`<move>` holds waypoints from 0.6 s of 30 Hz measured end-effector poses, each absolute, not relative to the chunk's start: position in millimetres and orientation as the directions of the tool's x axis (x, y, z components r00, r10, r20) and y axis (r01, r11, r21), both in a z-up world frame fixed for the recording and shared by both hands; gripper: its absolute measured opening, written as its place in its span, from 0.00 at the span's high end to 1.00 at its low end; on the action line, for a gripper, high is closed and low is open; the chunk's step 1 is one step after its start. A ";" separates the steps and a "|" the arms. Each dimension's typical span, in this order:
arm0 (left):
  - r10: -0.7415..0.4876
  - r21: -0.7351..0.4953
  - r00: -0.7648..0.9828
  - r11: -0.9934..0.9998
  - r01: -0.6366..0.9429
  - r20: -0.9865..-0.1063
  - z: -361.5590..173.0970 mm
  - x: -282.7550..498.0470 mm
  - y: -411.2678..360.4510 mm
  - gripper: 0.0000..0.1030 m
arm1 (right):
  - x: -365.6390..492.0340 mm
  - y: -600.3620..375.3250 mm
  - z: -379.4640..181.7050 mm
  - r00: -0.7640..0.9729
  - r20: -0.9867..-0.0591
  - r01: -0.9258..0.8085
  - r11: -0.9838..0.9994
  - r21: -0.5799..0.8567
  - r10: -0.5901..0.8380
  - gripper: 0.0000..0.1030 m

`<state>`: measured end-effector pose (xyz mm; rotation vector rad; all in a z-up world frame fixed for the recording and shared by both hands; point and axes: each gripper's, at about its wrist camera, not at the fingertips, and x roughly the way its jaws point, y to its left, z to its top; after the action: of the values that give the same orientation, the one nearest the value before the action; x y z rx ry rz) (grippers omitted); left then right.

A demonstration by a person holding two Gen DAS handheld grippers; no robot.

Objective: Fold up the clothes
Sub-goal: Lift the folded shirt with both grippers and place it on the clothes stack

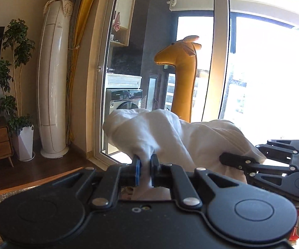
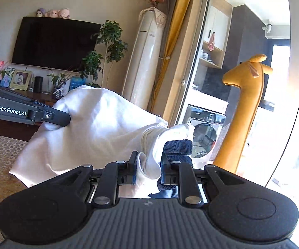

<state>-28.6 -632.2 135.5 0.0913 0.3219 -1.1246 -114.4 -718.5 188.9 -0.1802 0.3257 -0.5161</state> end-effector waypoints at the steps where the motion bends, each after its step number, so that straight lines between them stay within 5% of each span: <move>1: -0.873 -0.087 0.387 0.428 0.899 -0.296 133.0 -30.9 -644.7 0.00 | -113.4 -730.0 188.0 0.811 -0.258 0.469 0.847 -0.250 -0.525 0.82; 18: -0.824 -0.034 0.392 0.443 0.896 -0.409 40.8 -8.4 -732.7 0.00 | -112.6 -839.0 93.0 0.765 -0.371 0.528 0.843 -0.105 -0.526 0.82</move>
<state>-8.4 -732.7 40.8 0.2042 0.3962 -1.1010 -112.6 -839.0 93.0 0.0057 0.4013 -0.5727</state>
